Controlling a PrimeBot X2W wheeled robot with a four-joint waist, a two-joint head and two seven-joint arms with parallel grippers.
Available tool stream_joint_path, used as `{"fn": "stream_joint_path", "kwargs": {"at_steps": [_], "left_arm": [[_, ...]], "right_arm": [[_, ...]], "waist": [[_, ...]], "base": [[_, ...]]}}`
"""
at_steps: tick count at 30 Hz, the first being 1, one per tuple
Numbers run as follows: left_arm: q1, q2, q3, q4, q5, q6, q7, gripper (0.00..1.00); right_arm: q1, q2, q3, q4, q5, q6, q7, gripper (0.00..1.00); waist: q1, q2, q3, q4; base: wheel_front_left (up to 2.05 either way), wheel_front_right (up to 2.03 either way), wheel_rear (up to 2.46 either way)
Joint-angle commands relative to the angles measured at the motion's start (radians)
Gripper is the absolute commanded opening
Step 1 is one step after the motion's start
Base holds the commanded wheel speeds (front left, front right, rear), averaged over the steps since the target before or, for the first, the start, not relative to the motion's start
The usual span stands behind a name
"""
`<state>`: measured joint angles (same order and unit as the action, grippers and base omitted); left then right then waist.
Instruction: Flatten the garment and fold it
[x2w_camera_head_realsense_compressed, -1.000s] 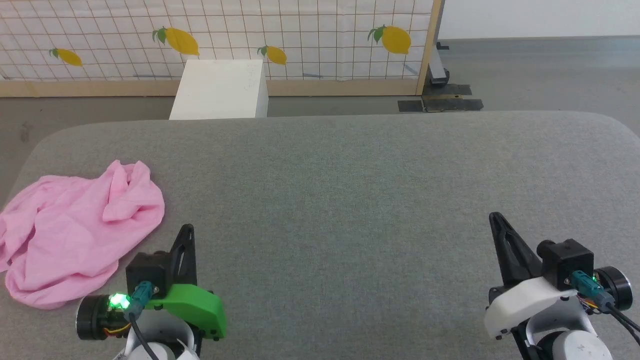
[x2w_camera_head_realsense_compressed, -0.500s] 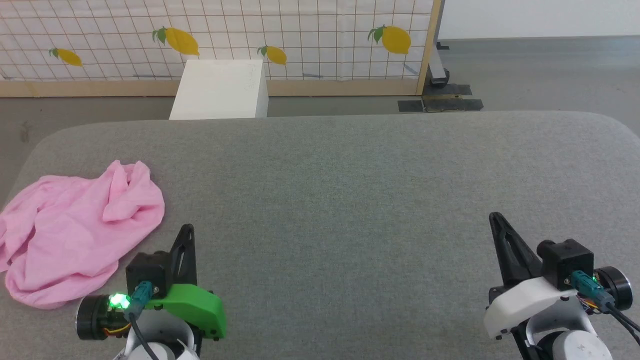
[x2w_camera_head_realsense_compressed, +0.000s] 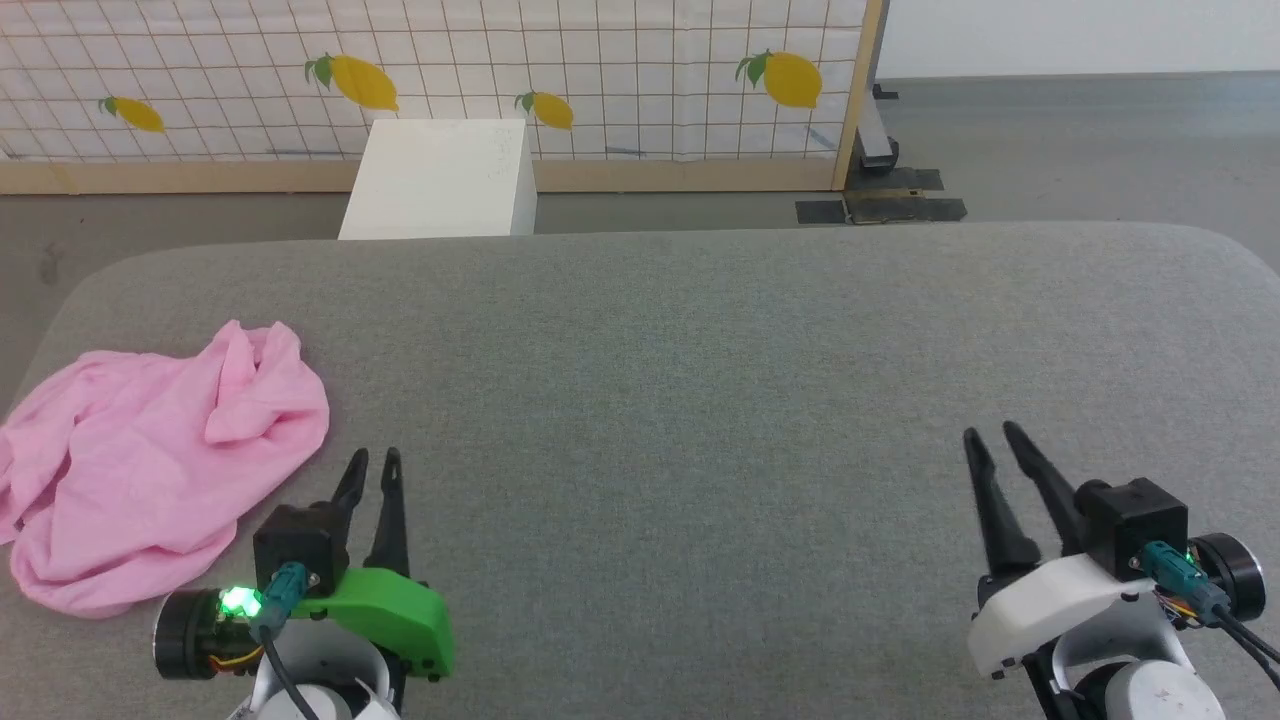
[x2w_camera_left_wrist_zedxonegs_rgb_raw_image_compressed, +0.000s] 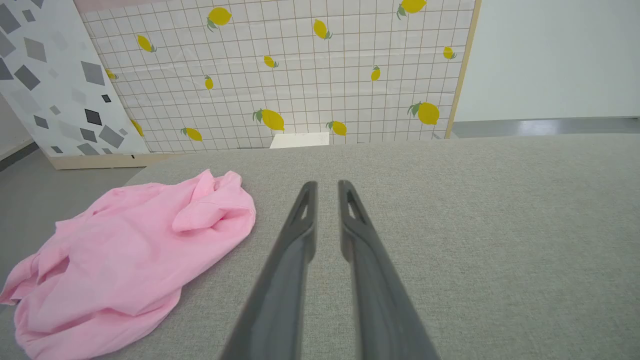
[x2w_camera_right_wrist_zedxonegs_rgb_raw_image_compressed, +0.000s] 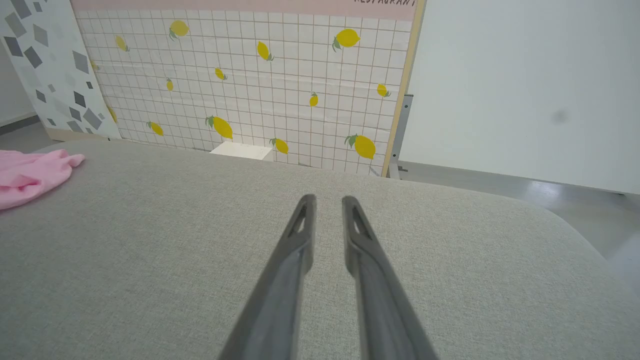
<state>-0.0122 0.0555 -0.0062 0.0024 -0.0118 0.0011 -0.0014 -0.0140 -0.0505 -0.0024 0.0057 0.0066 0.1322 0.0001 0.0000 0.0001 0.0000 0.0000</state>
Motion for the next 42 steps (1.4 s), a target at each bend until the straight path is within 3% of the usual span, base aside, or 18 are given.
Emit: {"fn": "stream_joint_path", "kwargs": {"at_steps": [1,20,42], "left_arm": [[0.000,0.000,-0.001,0.000,0.000,0.000,0.000,1.00],[0.002,-0.001,-0.003,0.022,-0.032,0.006,-0.047,1.00],[0.013,-0.002,0.016,0.023,-0.062,0.015,-0.096,1.00]], "right_arm": [[0.000,0.000,0.000,0.000,0.001,0.000,0.000,1.00],[0.022,0.000,-0.006,0.029,0.062,0.000,-0.047,1.00],[0.039,0.000,0.004,0.055,0.120,-0.001,-0.097,1.00]], "waist": [[0.0000,-0.0001,0.000,0.000],[0.0000,-0.0001,-0.002,0.029],[0.0000,-0.0001,0.004,0.169]], "base": [[0.00,0.00,0.00],[0.00,0.00,0.00],[0.00,0.00,0.00]]}}
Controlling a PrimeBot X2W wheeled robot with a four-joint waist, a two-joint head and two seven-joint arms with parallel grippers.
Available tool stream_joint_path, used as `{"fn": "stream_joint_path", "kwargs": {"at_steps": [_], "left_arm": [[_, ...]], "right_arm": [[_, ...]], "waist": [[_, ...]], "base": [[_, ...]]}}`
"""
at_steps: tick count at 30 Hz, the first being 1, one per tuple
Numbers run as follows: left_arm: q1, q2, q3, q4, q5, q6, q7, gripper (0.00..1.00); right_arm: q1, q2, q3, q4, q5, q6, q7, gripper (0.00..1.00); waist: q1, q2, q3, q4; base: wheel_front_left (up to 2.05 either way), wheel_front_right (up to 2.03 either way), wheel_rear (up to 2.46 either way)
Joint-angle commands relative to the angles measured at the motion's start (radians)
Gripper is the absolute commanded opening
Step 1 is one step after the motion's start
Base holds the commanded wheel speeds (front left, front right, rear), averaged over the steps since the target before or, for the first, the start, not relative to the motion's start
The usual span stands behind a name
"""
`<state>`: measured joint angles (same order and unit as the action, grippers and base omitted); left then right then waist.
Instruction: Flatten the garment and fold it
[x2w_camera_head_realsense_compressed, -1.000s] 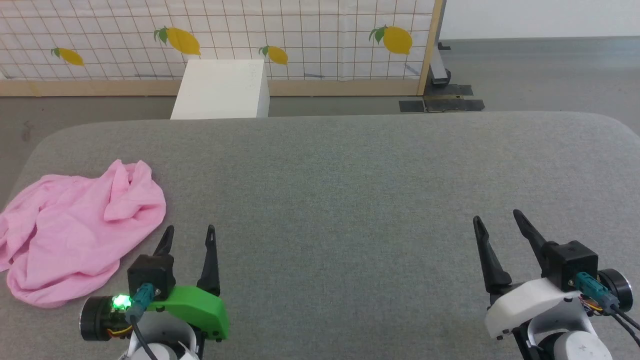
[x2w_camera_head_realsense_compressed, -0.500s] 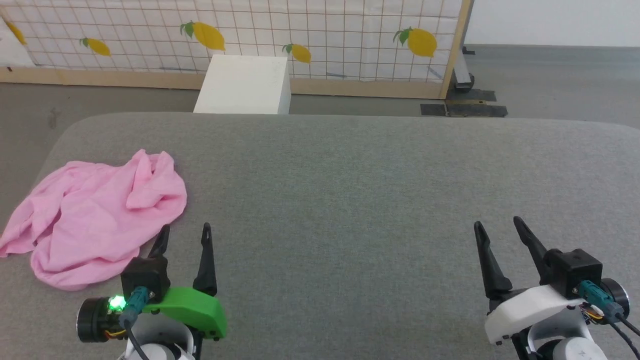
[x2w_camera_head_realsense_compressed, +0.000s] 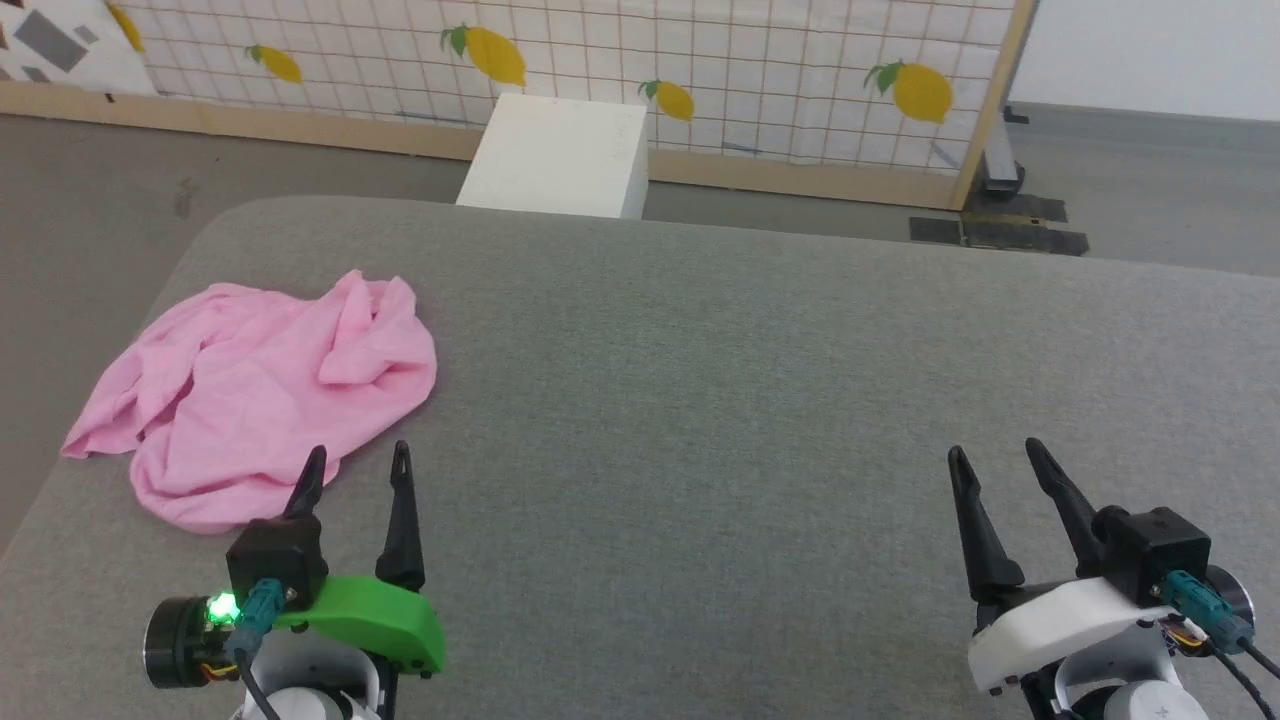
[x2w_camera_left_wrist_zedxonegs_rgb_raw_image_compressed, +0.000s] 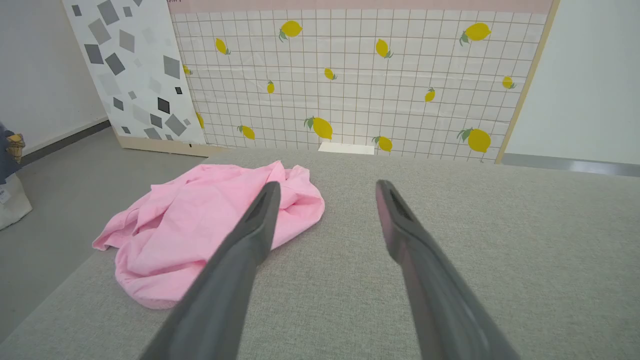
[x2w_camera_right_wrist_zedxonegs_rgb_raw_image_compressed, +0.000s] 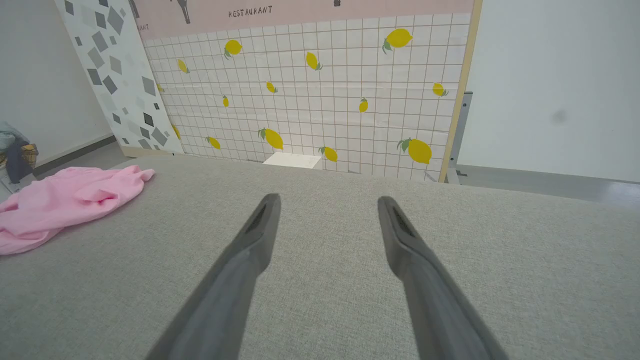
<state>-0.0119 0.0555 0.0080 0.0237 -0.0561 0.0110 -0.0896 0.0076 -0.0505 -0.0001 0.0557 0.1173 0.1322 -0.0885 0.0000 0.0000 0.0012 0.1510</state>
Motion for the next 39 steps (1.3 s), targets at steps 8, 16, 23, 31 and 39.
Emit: {"fn": "stream_joint_path", "kwargs": {"at_steps": [8,16,23,31,39], "left_arm": [[0.015,-0.002,0.004,0.006,-0.028,0.009,-0.024,1.00],[0.018,-0.003,0.014,0.010,-0.036,0.011,-0.041,1.00],[0.020,-0.003,0.018,0.013,-0.047,0.014,-0.055,1.00],[0.022,-0.003,0.019,0.016,-0.062,0.018,-0.072,1.00],[0.026,-0.004,0.020,0.023,-0.073,0.019,-0.088,1.00]], "right_arm": [[0.021,0.000,0.007,0.013,0.028,-0.001,-0.025,1.00],[0.024,0.000,0.018,0.025,0.044,-0.001,-0.041,1.00],[0.027,0.000,0.027,0.033,0.062,-0.001,-0.056,1.00],[0.030,0.000,0.035,0.044,0.075,-0.001,-0.072,1.00],[0.033,0.000,0.040,0.051,0.089,-0.001,-0.089,1.00]], "waist": [[0.0000,0.0000,0.003,0.076],[0.0000,0.0000,-0.001,0.127],[0.0000,0.0000,0.002,0.164],[0.0000,0.0000,0.005,0.203],[0.0000,0.0000,0.006,0.238]], "base": [[0.00,0.00,0.00],[0.00,0.00,0.00],[0.00,0.00,0.00],[0.00,0.00,0.00],[0.00,0.00,0.00]]}}
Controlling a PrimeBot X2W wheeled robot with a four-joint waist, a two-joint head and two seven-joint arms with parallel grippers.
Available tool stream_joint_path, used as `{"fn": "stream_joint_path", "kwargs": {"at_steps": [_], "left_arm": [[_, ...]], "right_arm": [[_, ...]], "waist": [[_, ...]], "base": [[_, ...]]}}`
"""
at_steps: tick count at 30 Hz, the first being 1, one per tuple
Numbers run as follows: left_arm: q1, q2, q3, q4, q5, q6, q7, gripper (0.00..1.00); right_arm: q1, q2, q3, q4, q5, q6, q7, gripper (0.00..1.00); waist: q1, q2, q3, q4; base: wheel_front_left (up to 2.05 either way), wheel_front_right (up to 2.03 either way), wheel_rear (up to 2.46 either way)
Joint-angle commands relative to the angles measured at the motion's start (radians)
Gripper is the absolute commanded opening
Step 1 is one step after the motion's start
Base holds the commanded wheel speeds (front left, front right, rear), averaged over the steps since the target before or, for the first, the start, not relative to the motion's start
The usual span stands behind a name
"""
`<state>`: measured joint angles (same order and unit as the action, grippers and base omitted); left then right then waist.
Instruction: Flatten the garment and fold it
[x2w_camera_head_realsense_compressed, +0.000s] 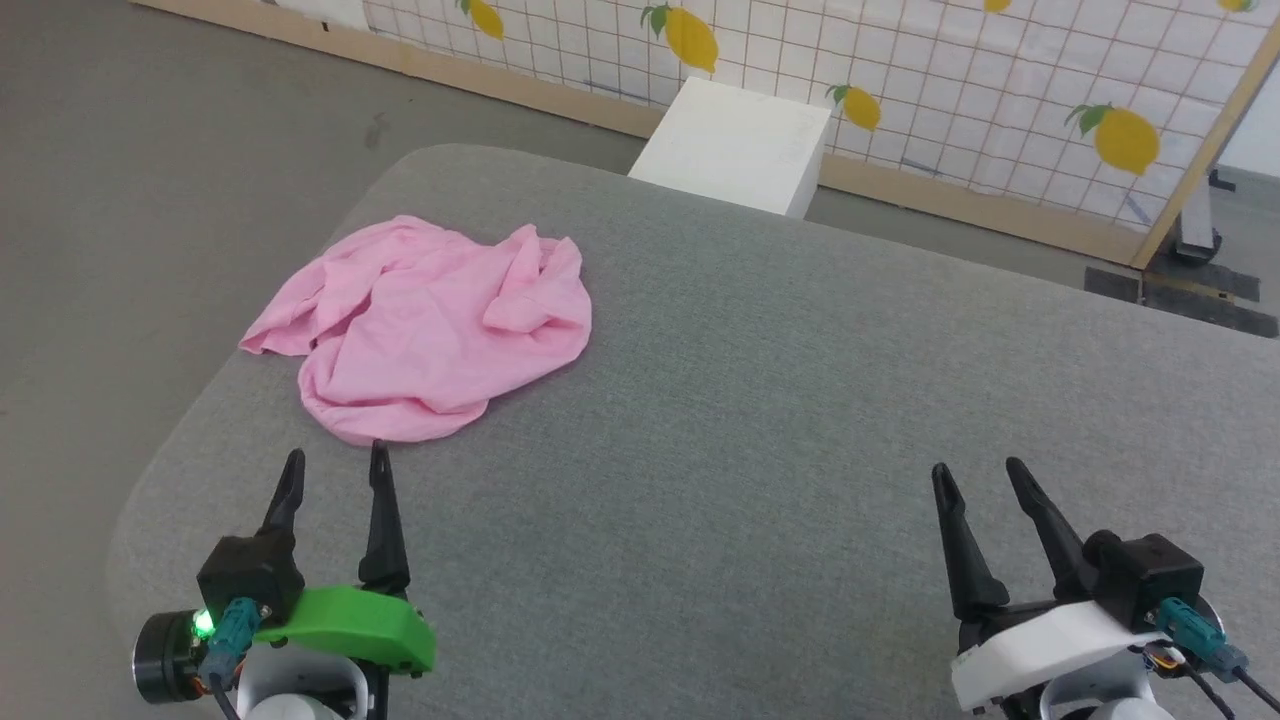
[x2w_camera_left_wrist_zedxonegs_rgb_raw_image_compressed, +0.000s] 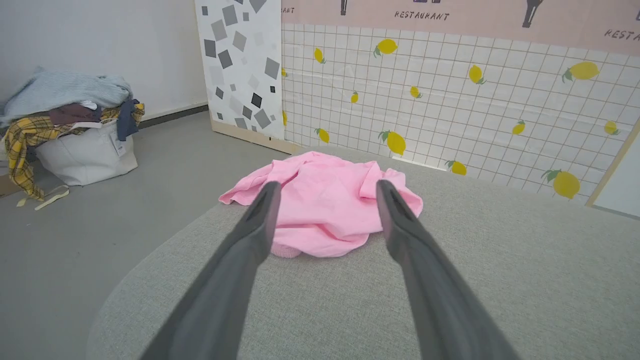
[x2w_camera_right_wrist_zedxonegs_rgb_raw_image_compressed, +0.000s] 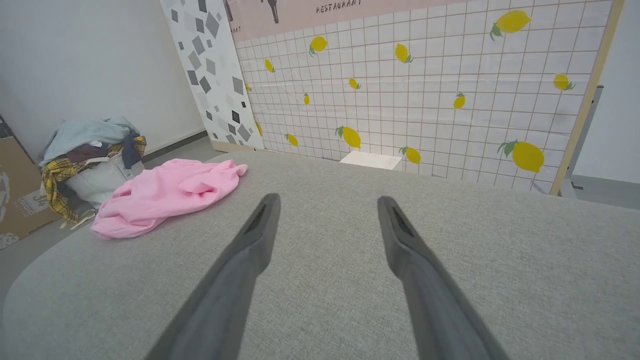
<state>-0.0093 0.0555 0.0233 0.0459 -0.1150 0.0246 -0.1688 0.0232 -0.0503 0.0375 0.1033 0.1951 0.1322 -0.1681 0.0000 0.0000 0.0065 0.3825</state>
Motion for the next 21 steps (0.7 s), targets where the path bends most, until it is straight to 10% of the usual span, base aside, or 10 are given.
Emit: {"fn": "stream_joint_path", "kwargs": {"at_steps": [1,21], "left_arm": [[0.024,-0.004,0.005,0.003,-0.016,0.006,-0.011,1.00],[0.031,-0.004,0.015,0.020,-0.025,0.009,-0.052,1.00]], "right_arm": [[0.017,0.000,0.003,0.005,0.014,-0.001,-0.011,1.00],[0.028,0.000,0.015,0.030,0.062,-0.001,-0.053,1.00]], "waist": [[0.0000,0.0000,0.000,0.012],[0.0000,0.0000,-0.003,0.094]], "base": [[0.00,0.00,0.00],[0.00,0.00,0.00]]}}
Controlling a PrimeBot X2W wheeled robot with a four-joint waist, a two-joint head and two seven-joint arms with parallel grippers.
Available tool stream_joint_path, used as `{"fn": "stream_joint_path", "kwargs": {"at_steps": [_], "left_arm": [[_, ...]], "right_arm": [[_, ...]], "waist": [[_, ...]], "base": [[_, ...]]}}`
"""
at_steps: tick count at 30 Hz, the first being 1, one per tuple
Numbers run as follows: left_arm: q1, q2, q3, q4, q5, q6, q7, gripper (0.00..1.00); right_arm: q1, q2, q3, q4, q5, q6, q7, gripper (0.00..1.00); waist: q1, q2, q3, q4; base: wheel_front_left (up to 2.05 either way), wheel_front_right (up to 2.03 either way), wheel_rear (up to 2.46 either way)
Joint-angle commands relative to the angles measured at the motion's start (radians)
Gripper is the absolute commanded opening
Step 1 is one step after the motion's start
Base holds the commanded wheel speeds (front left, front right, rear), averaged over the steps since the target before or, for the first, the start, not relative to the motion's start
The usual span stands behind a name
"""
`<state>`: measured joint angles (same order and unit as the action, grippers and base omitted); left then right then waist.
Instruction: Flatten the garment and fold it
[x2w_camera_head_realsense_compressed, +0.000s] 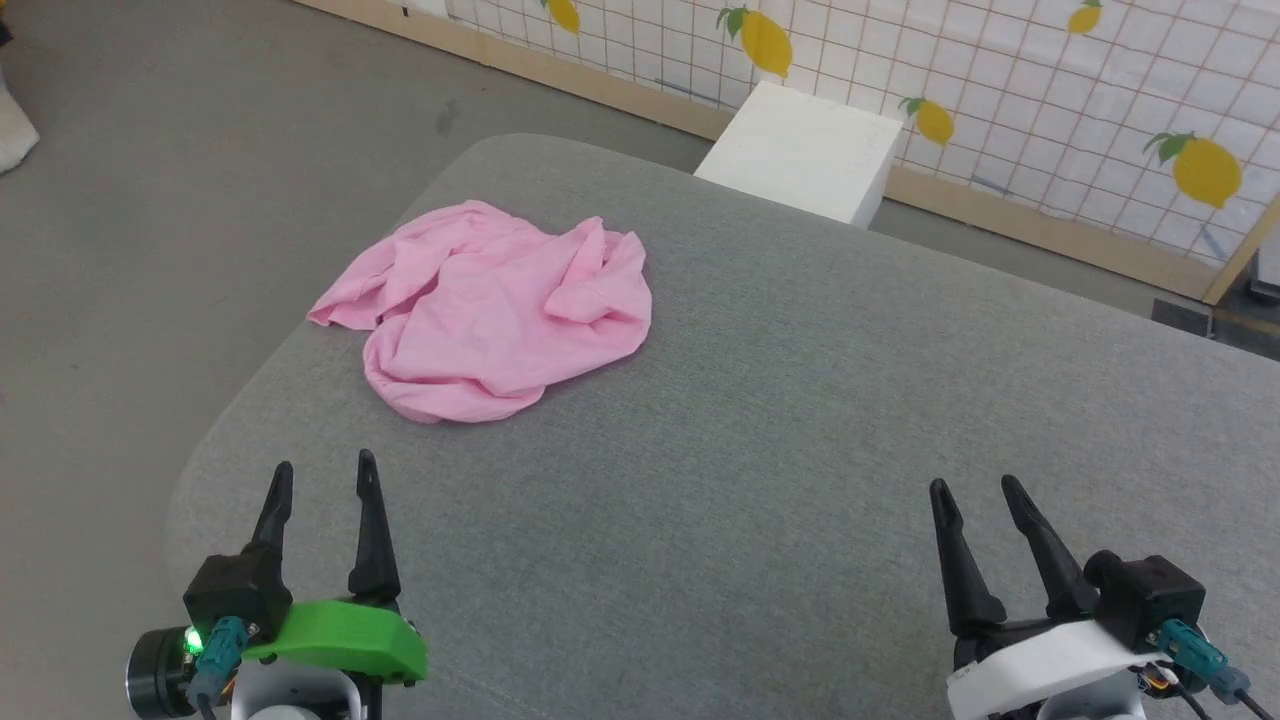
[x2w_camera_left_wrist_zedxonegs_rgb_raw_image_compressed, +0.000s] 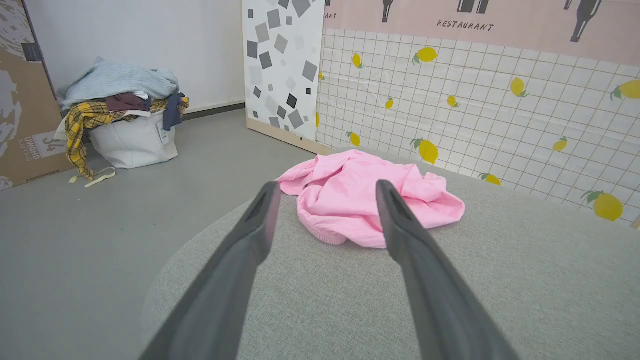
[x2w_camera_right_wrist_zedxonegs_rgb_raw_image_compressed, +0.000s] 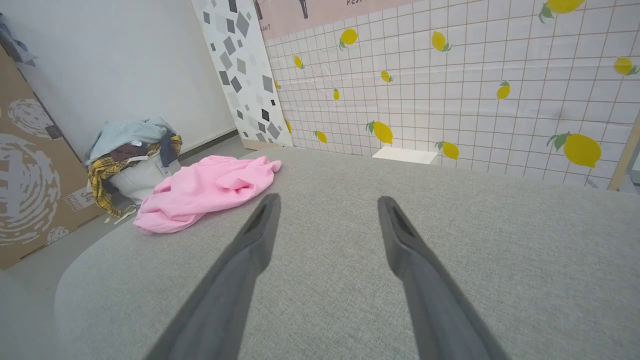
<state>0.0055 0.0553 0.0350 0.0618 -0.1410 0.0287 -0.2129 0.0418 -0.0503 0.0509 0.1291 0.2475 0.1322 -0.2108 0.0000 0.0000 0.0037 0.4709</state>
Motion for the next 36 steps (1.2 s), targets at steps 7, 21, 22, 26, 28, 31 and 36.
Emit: {"fn": "stream_joint_path", "kwargs": {"at_steps": [7,21,22,26,28,31,36], "left_arm": [[0.015,-0.005,0.003,0.013,-0.001,0.008,-0.022,1.00],[0.021,-0.005,0.010,0.019,-0.020,0.014,-0.049,1.00],[0.021,-0.005,0.010,0.019,-0.020,0.014,-0.049,1.00],[0.021,-0.005,0.010,0.019,-0.017,0.014,-0.049,1.00],[0.022,-0.005,0.010,0.021,-0.015,0.014,-0.049,1.00],[0.020,-0.005,0.007,0.030,-0.011,0.007,-0.049,1.00],[-0.039,-0.004,-0.016,0.086,-0.030,-0.040,-0.049,1.00]], "right_arm": [[0.015,0.000,0.003,0.012,0.021,-0.001,-0.024,1.00],[0.022,0.000,0.006,0.024,0.046,-0.002,-0.051,1.00],[0.022,0.000,0.005,0.024,0.045,-0.002,-0.051,1.00],[0.023,0.000,-0.001,0.019,0.022,-0.002,-0.051,1.00],[0.024,0.000,-0.003,0.017,0.014,-0.002,-0.051,1.00],[0.025,0.000,-0.006,0.016,0.009,-0.002,-0.051,1.00],[0.019,0.000,-0.010,0.012,0.004,-0.002,-0.051,1.00]], "waist": [[0.0000,0.0000,-0.001,0.034],[0.0000,0.0000,-0.001,0.081],[0.0000,0.0000,-0.001,0.081],[0.0000,0.0000,0.000,0.077],[0.0000,0.0000,-0.001,0.075],[0.0000,0.0000,-0.001,0.072],[0.0000,0.0000,0.017,0.063]], "base": [[0.00,0.00,0.00],[0.00,0.00,0.00],[0.00,0.00,0.00],[0.00,0.00,0.00],[0.00,0.00,0.00],[0.00,0.00,0.00],[0.00,0.00,0.00]]}}
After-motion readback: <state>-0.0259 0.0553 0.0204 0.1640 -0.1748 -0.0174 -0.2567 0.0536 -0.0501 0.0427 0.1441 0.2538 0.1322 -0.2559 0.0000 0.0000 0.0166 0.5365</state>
